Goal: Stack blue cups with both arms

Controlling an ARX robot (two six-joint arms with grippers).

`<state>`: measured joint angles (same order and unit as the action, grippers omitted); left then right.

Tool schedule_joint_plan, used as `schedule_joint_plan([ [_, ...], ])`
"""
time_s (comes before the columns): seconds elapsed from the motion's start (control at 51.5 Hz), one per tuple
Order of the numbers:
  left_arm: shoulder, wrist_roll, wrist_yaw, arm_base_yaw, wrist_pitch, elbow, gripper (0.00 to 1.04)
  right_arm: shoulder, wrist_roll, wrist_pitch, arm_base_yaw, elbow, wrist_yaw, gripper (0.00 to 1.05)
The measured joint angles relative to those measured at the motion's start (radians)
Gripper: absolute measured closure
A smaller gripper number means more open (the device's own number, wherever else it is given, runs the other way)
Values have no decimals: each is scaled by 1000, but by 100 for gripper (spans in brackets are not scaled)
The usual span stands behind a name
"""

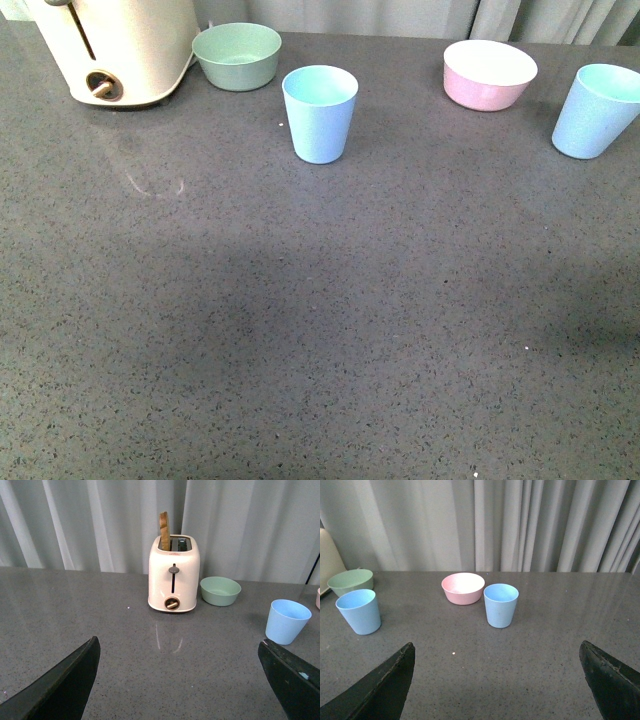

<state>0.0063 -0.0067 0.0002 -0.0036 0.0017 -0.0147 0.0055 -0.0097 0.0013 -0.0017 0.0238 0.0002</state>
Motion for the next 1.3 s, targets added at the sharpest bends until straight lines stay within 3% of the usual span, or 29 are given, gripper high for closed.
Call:
schedule_joint_plan([
  [0.757,13,-13,-15,-3,-24,-8,9,0,0,0,0,0,0,9],
  [0.834,184,-103,-57,-30,-241,-114,9,0,0,0,0,0,1,9],
  [0.873,298,-130,-57,-39,-249,-161,9,-1,0,0,0,0,-1,9],
  [1.125,1079,-190,-36,-132,146,-521,9,-1,0,0,0,0,0,9],
  [1.3,1492,-201,-54,-200,133,-801,9,-1,0,0,0,0,0,9],
])
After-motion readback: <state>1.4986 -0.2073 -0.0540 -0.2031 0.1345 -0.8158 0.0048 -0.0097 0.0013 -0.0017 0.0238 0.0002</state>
